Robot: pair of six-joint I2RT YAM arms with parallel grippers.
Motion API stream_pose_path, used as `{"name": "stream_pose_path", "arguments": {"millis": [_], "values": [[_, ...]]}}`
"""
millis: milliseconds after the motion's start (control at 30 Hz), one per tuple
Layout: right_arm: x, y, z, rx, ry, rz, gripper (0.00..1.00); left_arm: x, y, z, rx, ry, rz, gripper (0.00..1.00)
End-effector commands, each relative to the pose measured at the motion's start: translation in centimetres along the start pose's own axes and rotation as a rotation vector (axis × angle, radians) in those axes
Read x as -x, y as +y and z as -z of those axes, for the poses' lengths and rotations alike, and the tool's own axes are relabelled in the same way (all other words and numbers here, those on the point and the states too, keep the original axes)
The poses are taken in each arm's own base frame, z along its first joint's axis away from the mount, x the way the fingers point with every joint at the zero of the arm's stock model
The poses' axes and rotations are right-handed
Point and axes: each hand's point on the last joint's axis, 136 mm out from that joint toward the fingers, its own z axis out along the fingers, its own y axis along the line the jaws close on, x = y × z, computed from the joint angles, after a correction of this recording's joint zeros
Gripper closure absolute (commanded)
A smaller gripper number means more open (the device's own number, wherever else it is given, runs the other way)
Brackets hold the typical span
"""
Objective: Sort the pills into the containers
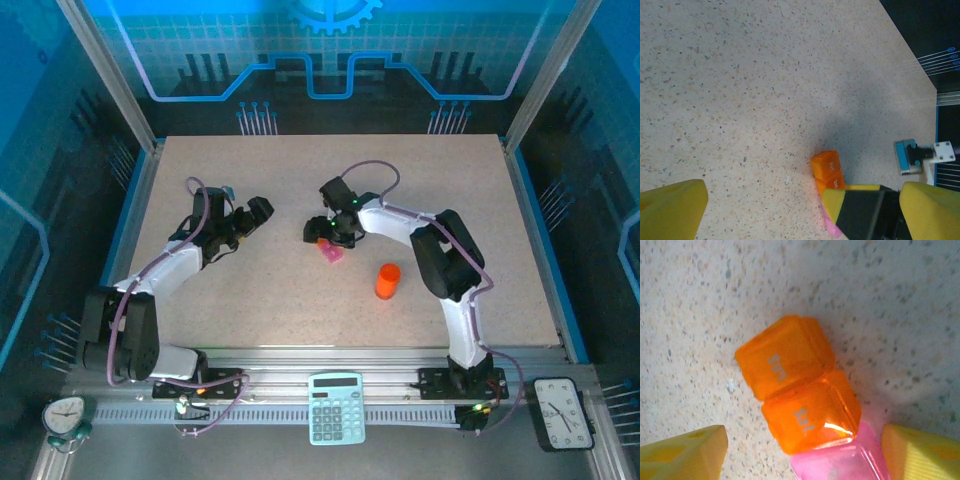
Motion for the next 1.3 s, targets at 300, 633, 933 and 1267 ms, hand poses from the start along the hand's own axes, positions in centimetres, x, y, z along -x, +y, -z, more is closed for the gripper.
{"name": "stream_pose_path", "arguments": {"millis": [300, 633, 933, 1267], "values": [[-1.0, -1.2, 0.7, -0.270, -0.059, 0.349, 0.17, -0.3, 0.3, 0.4, -0.007, 0.005, 0.012, 0.01], [-1.3, -1.0, -0.3, -0.233, -0.059, 0.385, 0.25, -0.2, 0.3, 0.4, -0.001, 0.006, 0.008, 0.01], [-1.9, -1.2, -0.8, -0.222, -0.049, 0.379, 0.31, -0.2, 0.3, 0.5, 0.004, 0.007, 0.006, 0.01], [-2.6, -1.6, -1.0, -0.218, -0.046, 0.379, 0.36, -0.3, 0.6, 0.4, 0.012, 0.007, 0.009, 0.01]]}}
